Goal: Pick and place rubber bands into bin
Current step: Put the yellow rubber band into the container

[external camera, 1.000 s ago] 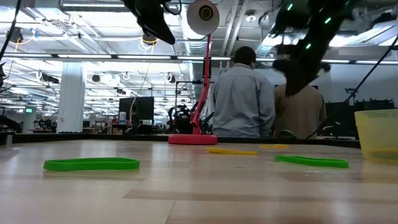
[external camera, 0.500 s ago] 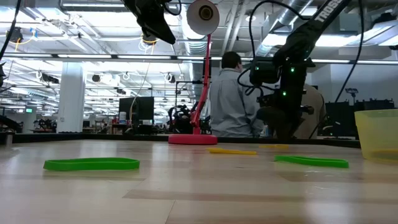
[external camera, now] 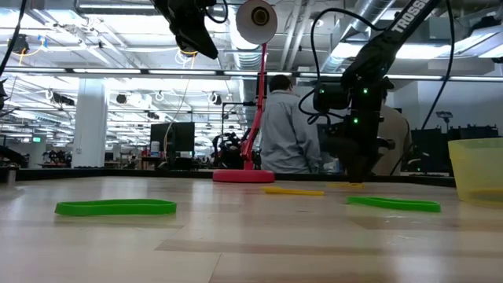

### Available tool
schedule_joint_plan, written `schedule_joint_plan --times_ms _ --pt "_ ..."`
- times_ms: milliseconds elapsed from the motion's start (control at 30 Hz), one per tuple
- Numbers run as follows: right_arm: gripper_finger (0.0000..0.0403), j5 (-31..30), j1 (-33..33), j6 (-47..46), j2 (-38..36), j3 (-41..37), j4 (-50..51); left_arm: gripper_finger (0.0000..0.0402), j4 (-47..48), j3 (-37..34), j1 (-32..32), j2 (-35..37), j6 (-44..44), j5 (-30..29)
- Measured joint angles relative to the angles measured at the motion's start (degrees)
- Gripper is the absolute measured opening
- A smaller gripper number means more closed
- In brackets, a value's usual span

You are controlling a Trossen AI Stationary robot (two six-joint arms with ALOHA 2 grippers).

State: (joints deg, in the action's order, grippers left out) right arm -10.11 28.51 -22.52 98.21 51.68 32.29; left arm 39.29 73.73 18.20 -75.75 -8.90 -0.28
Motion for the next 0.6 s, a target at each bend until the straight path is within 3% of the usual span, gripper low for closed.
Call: schedule_joint_plan --times_ms 333,600 --pt "0.0085 0.54 -0.93 -2.9 2.3 0.25 0.03 0.0076 0.02 0.0 0.0 0.0 0.17 0.0" --pt "0.0019 -0.52 -2.67 -0.55 3.15 0.49 -0.02 0.0076 0.06 0.0 -0.15 0.0 0.17 0.02"
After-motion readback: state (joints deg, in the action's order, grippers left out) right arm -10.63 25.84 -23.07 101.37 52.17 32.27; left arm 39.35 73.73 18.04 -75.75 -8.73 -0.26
